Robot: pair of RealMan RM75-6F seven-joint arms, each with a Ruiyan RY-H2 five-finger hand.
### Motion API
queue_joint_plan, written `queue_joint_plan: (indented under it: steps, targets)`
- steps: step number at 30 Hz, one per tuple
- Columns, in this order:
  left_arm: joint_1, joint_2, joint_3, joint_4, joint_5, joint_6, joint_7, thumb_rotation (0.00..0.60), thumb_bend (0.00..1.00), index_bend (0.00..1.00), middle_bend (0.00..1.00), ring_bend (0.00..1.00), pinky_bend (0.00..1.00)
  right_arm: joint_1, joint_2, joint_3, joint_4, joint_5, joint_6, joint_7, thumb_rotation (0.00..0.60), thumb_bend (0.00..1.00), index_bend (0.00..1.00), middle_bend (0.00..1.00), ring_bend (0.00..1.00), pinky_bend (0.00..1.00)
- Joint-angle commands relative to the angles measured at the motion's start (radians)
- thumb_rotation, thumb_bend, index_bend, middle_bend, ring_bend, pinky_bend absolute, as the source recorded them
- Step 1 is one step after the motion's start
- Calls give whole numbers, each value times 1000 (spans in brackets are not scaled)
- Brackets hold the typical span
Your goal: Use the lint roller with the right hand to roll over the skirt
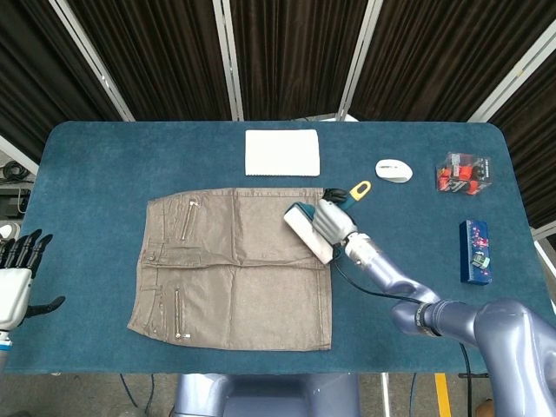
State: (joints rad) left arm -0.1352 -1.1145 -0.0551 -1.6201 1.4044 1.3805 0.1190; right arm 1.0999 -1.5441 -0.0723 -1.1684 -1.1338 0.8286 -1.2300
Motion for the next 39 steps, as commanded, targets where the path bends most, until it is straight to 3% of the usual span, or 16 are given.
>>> queue_joint_plan:
  steps: [1, 27, 33, 39]
  targets:
    - [-1, 0, 0, -2, 2, 1, 0, 600, 0, 0, 0, 0, 0, -2, -5, -2, -20, -22, 8, -4, 600, 843, 554, 614, 555, 535]
    - [4, 11, 1, 9, -6, 5, -30, 600, 0, 0, 0, 0, 0, 26, -43, -41, -312, -136, 19, -247, 600, 844, 556, 615, 557, 535]
    - [2, 9, 1, 11, -9, 1, -27, 600, 0, 0, 0, 0, 0, 17, -41, -58, -343, -137, 19, -284, 600, 843, 556, 615, 556, 535]
    - [1, 7, 2, 12, -10, -1, -22, 600, 0, 0, 0, 0, 0, -2, -39, -52, -297, -106, 32, -297, 600, 843, 556, 615, 557, 535]
